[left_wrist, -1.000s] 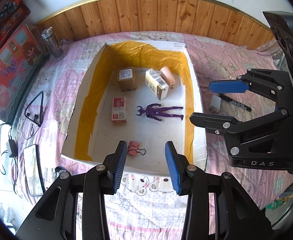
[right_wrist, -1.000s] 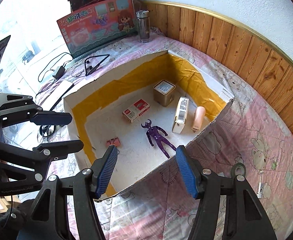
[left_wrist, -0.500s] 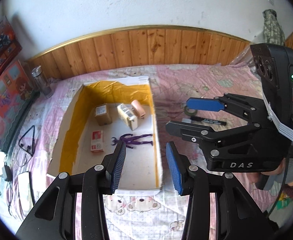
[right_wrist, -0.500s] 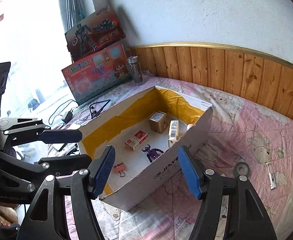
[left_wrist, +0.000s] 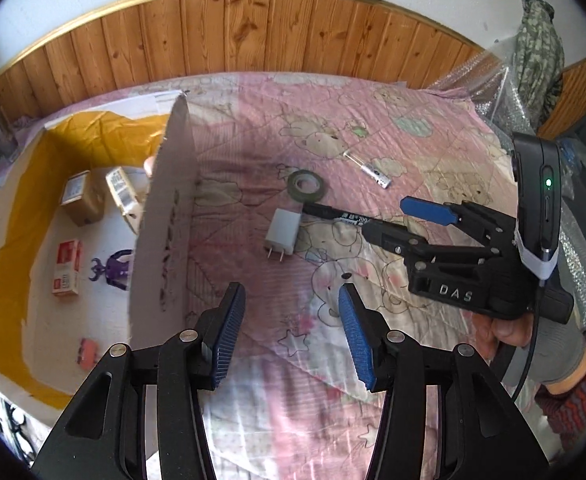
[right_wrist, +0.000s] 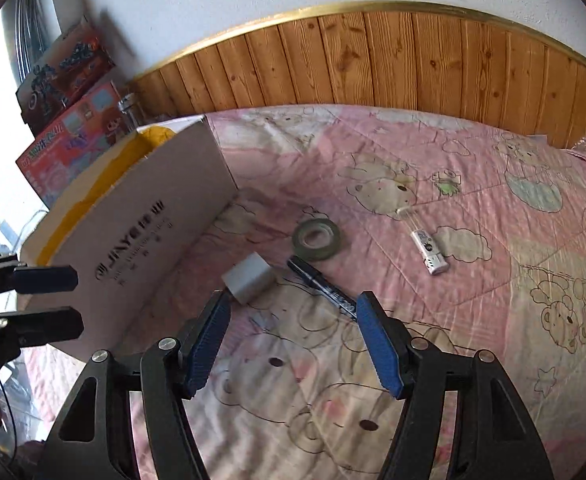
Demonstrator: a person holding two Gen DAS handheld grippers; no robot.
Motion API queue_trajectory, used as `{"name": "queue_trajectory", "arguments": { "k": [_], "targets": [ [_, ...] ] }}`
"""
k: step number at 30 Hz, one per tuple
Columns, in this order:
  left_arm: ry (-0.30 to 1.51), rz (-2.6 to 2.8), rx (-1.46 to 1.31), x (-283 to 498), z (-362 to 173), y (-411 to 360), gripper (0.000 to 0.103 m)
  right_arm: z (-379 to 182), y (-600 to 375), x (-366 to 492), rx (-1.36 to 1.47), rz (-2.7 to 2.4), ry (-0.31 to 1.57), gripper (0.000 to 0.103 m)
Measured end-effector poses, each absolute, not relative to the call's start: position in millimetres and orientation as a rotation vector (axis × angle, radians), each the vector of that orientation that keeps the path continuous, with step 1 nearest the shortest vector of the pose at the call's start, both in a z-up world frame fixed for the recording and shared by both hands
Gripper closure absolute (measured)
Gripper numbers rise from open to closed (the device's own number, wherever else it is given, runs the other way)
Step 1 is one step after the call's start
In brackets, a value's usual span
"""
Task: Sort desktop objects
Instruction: 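Grasp the black marker with the right tool while the left tool grasps the white charger plug, then lift the black marker with the right tool while the left tool lifts the white plug toward the box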
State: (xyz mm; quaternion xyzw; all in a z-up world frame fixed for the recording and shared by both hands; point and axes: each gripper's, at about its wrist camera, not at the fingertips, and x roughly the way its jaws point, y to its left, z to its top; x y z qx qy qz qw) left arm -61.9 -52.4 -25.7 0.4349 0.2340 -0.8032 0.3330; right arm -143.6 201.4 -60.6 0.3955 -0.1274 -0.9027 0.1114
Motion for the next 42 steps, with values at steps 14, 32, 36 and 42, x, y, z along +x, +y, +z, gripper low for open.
{"name": "queue_trajectory", "arguments": {
  "k": [14, 32, 36, 42],
  "targets": [
    [0.744, -1.953, 1.194, -130, -120, -126, 0.051, -120, 200, -197, 1.267, -2.485, 0.039, 0.069],
    [0.743, -2.009, 1.189, -123, -123, -100, 0.072, -117, 255, -126, 1.224, -2.425, -0.616, 0.089],
    [0.747, -2.011, 1.189, -112, -111, -82, 0.072, -113, 249, -113, 1.228, -2.401, -0.614, 0.089],
    [0.757, -2.032, 1.169, -87, -89, -57, 0.072, -106, 240, -90, 1.224, -2.374, -0.612, 0.089]
  ]
}}
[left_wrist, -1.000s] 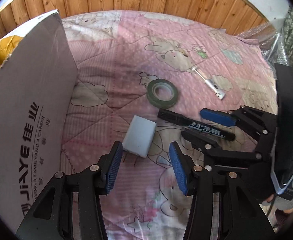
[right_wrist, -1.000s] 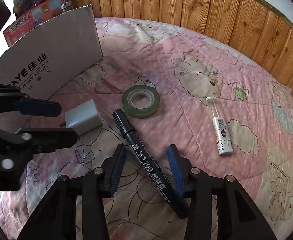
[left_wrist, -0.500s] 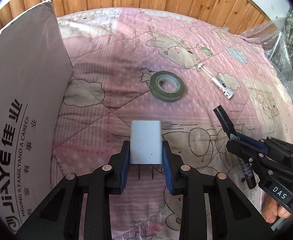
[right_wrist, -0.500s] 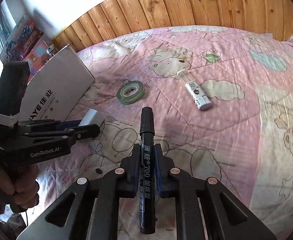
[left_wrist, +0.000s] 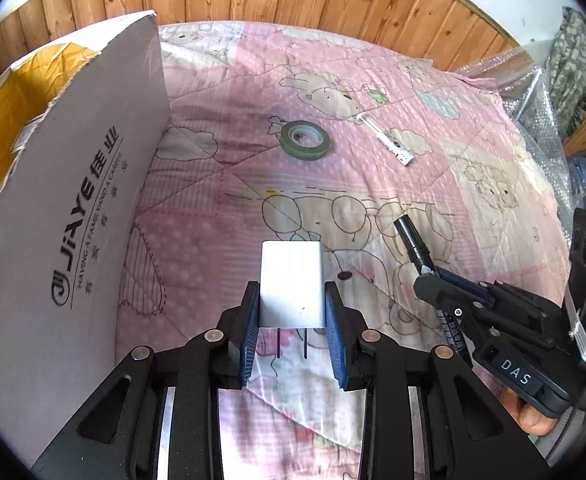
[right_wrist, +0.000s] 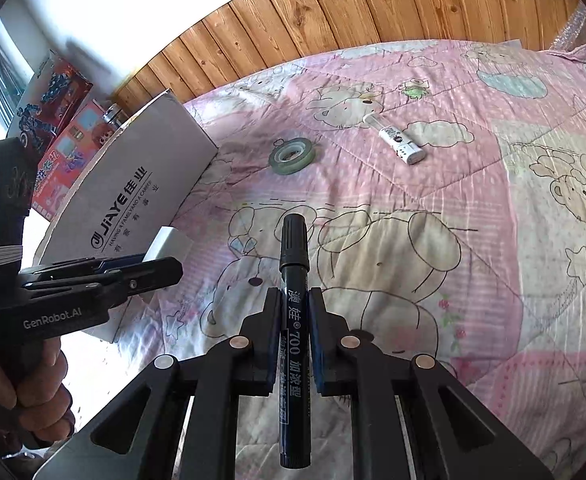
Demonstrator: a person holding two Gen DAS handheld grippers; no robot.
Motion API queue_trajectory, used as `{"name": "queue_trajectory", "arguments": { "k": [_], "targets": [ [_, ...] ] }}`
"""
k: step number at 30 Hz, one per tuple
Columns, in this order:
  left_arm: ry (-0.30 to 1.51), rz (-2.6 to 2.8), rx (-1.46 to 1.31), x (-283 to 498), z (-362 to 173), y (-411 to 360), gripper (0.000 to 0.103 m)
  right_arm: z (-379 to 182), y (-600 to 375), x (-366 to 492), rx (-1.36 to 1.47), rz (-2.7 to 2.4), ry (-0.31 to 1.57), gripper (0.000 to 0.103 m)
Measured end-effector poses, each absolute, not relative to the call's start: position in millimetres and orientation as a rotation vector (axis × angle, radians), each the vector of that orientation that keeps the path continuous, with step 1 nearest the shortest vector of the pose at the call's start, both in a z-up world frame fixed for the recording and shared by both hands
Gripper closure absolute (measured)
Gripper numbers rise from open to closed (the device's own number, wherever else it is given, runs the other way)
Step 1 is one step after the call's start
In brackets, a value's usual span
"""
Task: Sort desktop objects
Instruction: 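Lift the black marker with the right tool while the left tool lifts the white plug toward the box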
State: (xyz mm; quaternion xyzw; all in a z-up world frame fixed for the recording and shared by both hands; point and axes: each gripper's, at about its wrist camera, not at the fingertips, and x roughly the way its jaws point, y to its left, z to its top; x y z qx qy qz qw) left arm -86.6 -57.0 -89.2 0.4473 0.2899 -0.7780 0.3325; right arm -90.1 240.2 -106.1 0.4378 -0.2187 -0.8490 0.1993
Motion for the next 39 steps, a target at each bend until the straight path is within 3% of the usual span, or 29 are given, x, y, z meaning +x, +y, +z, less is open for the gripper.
{"name": "queue_trajectory", "arguments": {
  "k": [39],
  "targets": [
    [0.708, -2.133, 0.934, 9, -2, 3, 0.072, -34, 187, -12, 1.086, -2.206, -0.348, 0.089]
  ]
}}
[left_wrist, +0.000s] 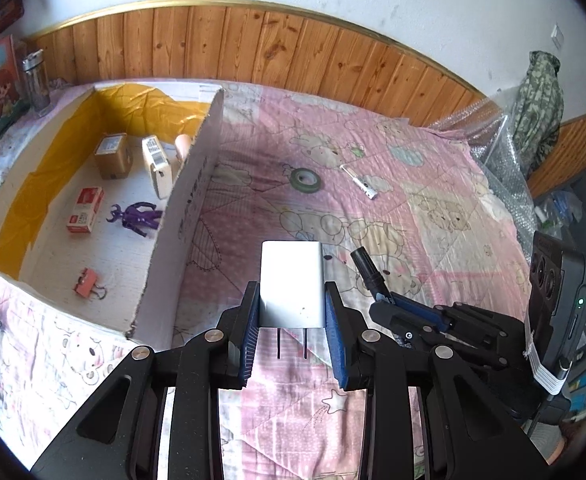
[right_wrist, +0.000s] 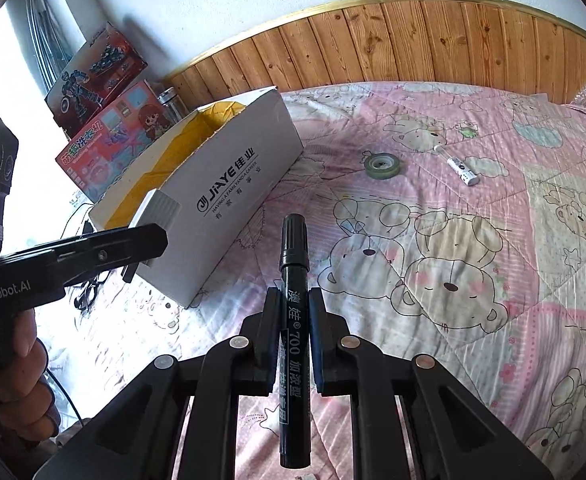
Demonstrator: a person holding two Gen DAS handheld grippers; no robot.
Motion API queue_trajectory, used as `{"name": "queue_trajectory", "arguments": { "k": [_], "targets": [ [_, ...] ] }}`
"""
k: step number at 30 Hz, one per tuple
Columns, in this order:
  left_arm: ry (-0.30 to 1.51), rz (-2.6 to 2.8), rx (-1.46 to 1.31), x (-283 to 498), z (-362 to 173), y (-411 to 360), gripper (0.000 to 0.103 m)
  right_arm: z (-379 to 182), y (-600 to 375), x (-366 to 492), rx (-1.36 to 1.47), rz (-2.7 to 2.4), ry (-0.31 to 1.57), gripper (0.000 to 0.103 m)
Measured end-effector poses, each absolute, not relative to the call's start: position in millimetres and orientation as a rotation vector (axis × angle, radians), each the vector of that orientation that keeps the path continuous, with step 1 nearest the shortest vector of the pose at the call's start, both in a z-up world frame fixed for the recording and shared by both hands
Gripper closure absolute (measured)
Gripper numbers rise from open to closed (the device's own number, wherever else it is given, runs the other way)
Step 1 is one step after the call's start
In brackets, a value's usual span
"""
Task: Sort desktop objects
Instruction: 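Lift the black marker with the right tool while the left tool lifts the white plug toward the box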
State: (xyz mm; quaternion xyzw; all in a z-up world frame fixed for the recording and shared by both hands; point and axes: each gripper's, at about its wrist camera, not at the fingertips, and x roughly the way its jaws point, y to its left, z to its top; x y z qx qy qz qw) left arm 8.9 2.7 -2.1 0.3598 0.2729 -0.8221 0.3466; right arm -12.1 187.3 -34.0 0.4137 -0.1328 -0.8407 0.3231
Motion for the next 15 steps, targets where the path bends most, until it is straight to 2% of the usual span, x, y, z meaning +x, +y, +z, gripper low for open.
{"name": "queue_trajectory", "arguments": {
  "k": [15],
  "targets": [
    [0.710, -2.108, 0.832, 49, 21, -2, 0.072, 7, 158, 3, 0.997, -2.115, -0.217, 0.089]
  ]
}}
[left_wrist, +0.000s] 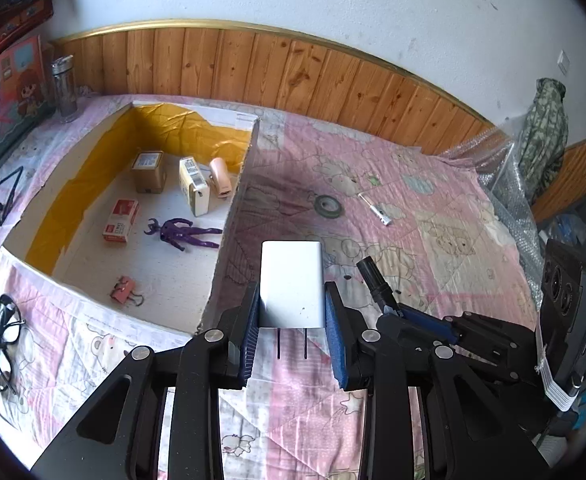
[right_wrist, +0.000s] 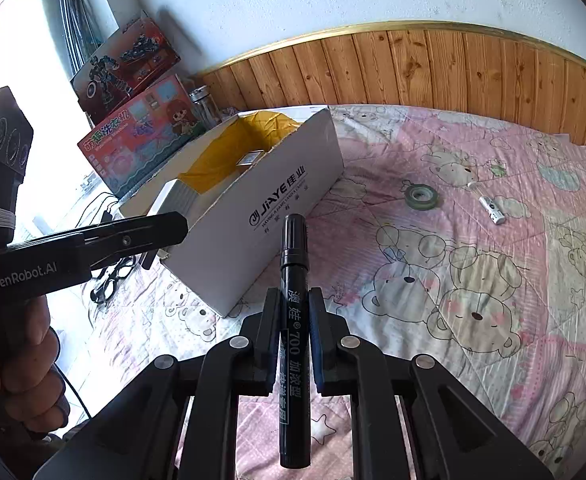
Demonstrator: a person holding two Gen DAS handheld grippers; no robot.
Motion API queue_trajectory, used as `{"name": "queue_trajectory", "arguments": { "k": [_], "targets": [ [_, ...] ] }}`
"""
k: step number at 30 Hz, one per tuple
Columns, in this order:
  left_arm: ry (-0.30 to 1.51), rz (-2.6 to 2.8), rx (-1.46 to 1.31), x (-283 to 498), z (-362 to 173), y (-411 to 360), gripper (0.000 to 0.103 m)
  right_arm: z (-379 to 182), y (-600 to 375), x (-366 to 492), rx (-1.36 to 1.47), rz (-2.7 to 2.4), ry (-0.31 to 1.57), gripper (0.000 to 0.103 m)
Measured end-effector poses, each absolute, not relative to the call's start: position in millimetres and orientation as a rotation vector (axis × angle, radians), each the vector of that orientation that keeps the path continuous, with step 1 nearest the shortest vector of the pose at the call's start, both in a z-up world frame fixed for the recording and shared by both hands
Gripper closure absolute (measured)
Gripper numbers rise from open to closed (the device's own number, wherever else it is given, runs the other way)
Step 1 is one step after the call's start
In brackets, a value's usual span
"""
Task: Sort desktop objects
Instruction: 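Lift the black marker with the right tool while the left tool lifts the white plug toward the box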
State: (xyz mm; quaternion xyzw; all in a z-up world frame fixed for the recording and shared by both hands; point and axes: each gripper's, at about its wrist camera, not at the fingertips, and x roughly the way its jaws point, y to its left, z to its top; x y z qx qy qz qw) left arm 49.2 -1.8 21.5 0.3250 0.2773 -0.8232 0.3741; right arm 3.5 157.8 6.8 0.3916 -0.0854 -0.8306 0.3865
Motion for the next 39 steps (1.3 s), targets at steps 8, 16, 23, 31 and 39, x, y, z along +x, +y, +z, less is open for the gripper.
{"name": "queue_trajectory", "arguments": {
  "k": [8, 16, 23, 31, 39],
  "targets": [
    [0.716, -2.103, 0.793, 66, 31, -7, 0.072, 27, 143, 8, 0.953, -2.067, -0.167, 0.089],
    [0.744, -2.104, 0.754, 82, 38, -12, 0.072, 42, 127, 11, 0.922, -2.016, -0.112, 0.089],
    [0.785, -2.092, 0.720, 96, 41, -22, 0.072, 53, 114, 9, 0.898, -1.970, -0.073, 0.089],
    [0.814, -2.063, 0.675, 115, 46, -41, 0.072, 67, 99, 4, 0.869, -1.917, -0.034, 0.089],
    [0.866, -2.019, 0.659, 134, 40, -61, 0.072, 74, 81, -4, 0.853, -1.858, 0.011, 0.089]
  ]
}}
